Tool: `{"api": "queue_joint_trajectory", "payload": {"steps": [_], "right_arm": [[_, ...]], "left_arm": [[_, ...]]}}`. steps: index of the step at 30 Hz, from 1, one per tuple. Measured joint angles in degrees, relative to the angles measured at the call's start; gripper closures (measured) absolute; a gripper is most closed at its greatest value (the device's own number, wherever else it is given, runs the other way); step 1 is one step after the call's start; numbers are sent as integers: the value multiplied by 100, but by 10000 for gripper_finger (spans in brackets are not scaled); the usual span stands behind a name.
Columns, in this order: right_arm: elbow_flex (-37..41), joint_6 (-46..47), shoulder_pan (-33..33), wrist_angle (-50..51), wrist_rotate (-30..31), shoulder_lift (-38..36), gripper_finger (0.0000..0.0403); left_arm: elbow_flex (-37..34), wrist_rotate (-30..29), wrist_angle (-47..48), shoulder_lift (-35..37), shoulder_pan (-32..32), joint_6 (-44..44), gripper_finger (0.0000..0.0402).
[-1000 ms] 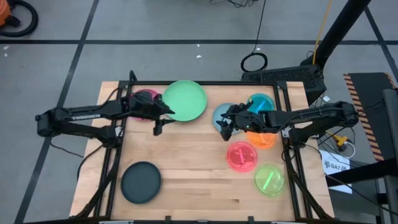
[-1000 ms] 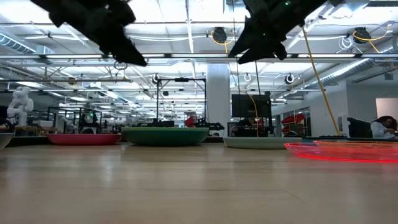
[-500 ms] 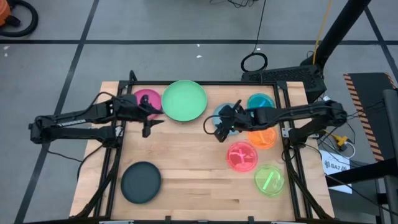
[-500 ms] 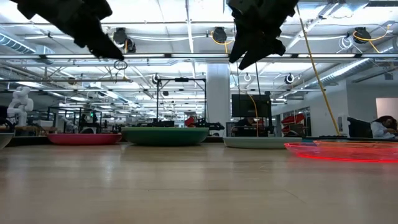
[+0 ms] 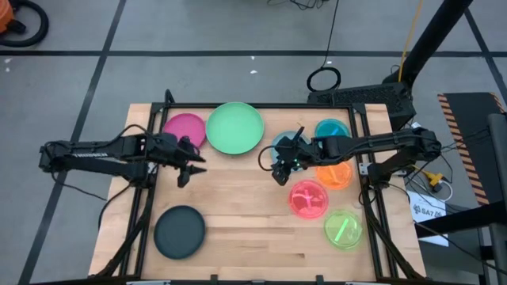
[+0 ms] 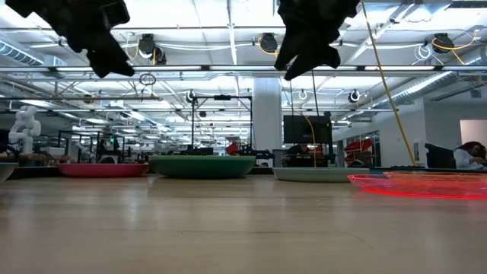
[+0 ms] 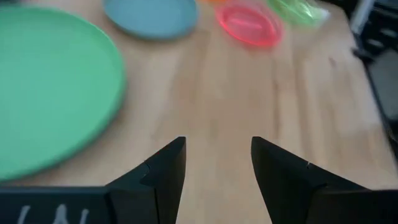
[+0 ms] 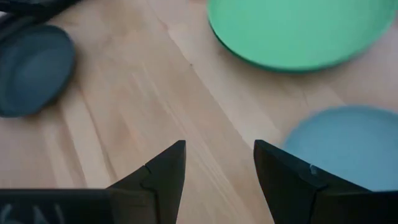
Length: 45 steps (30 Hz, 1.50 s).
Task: Stack plastic plates
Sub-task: Stack the black plate on the light green plate
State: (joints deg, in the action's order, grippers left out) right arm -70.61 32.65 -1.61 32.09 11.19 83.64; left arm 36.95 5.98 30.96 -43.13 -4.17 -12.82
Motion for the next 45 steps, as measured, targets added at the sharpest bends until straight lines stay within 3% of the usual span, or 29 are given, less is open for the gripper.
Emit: {"api": "queue_joint_trajectory", "payload": {"steps": [9, 18, 26, 33, 45], "right_arm": [[0, -830, -41, -546, -244, -2, 220], [2, -1369, -188, -388, -220, -2, 220], [7, -1375, -490, 246, -153, -2, 220], [7, -1123, -860, 674, 505, -2, 220], [7, -918, -1356, 665, 981, -2, 220]], "left_arm": [[0, -334, 944, -468, 1337, -1186, 213], [0, -306, 1600, -1339, 2379, -1163, 213], [0, -164, 1559, -2066, 2998, -1413, 213], [0, -204, 1552, -2491, 3276, -1652, 213], [0, -400, 1497, -2900, 3279, -1752, 213]]}}
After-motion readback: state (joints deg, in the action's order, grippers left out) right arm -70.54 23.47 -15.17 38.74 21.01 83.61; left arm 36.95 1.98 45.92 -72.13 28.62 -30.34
